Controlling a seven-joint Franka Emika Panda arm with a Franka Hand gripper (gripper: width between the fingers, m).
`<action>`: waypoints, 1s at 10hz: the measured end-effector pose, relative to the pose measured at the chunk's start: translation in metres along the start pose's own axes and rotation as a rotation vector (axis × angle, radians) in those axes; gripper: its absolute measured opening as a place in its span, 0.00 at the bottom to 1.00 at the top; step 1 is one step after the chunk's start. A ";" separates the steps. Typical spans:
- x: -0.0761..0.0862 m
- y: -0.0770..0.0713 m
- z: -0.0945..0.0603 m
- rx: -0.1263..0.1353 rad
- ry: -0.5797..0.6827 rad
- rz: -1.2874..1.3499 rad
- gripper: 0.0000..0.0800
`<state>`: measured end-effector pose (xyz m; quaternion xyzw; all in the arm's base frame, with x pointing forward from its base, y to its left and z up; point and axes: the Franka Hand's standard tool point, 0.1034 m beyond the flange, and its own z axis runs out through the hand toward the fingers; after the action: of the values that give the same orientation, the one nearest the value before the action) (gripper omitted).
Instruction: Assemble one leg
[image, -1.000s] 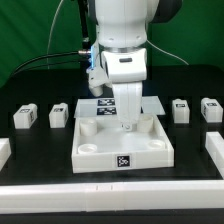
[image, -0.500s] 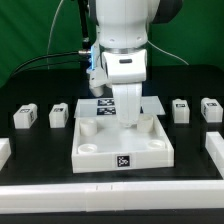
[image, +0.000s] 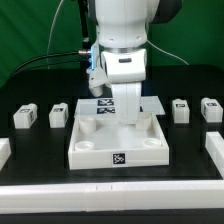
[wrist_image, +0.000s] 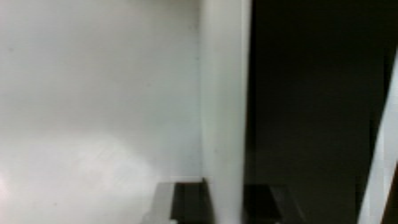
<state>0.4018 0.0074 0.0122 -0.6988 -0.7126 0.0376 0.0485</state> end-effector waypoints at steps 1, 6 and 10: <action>0.000 0.000 0.000 -0.002 0.000 0.000 0.08; 0.000 0.001 0.000 -0.003 0.000 0.001 0.08; 0.031 0.032 -0.003 -0.037 0.018 0.011 0.08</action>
Offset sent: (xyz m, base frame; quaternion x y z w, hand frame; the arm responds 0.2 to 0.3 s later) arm 0.0000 0.0000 0.0000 0.0000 0.0000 0.0000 1.0000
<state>0.4336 0.0391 0.0115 -0.7037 -0.7090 0.0185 0.0418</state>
